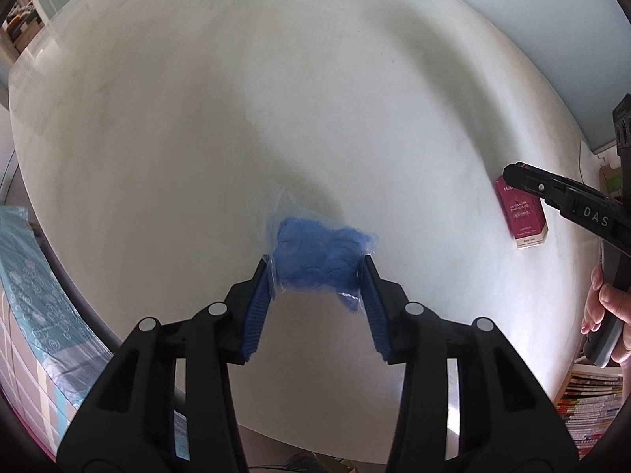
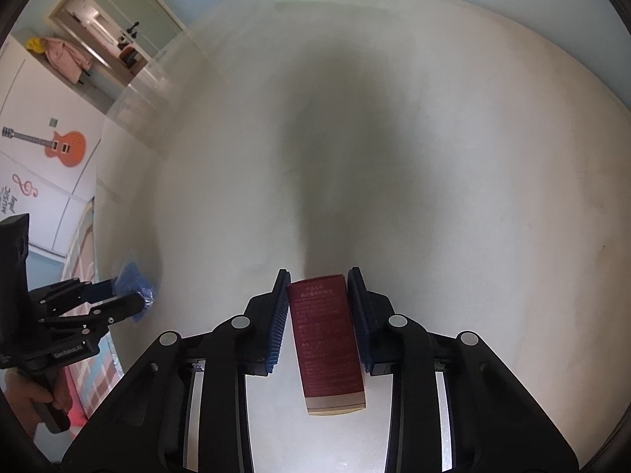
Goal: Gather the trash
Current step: 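Carry the blue bag with the left tool while the right tool carries the red box to the wastebasket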
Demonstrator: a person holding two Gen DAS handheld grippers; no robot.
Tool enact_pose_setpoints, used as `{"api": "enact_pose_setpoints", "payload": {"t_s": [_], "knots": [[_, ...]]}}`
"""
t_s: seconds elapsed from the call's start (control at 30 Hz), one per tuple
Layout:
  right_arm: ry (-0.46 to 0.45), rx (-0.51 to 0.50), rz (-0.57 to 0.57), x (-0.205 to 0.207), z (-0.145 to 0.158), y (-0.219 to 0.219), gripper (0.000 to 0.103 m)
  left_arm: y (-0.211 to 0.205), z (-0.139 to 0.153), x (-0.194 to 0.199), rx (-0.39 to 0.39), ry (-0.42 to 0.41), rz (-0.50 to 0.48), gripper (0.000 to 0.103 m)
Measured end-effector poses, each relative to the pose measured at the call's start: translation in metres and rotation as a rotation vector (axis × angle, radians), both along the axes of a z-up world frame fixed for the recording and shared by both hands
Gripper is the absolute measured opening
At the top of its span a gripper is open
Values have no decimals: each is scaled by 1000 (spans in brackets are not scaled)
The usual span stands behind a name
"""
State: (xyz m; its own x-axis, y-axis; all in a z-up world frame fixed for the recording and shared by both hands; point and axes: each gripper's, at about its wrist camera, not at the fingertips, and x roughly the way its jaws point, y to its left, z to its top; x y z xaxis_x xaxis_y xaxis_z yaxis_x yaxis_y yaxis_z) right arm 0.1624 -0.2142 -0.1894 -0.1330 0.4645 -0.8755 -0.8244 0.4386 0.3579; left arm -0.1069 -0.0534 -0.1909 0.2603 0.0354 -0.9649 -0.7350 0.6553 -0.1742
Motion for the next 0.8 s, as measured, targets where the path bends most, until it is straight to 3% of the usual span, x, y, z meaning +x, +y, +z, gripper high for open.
{"api": "enact_pose_setpoints", "payload": {"t_s": [0.3,0.6,0.8], "knots": [[-38,30,-132,-2,21,1,29,26,16,10,38,-67,-135,41],[-102,33,-387,-35,44,10,28,75,33,-5,84,-136,-409,41],[-127,107,-537,-69,72,11,28,107,47,8,94,-151,-553,41]]}}
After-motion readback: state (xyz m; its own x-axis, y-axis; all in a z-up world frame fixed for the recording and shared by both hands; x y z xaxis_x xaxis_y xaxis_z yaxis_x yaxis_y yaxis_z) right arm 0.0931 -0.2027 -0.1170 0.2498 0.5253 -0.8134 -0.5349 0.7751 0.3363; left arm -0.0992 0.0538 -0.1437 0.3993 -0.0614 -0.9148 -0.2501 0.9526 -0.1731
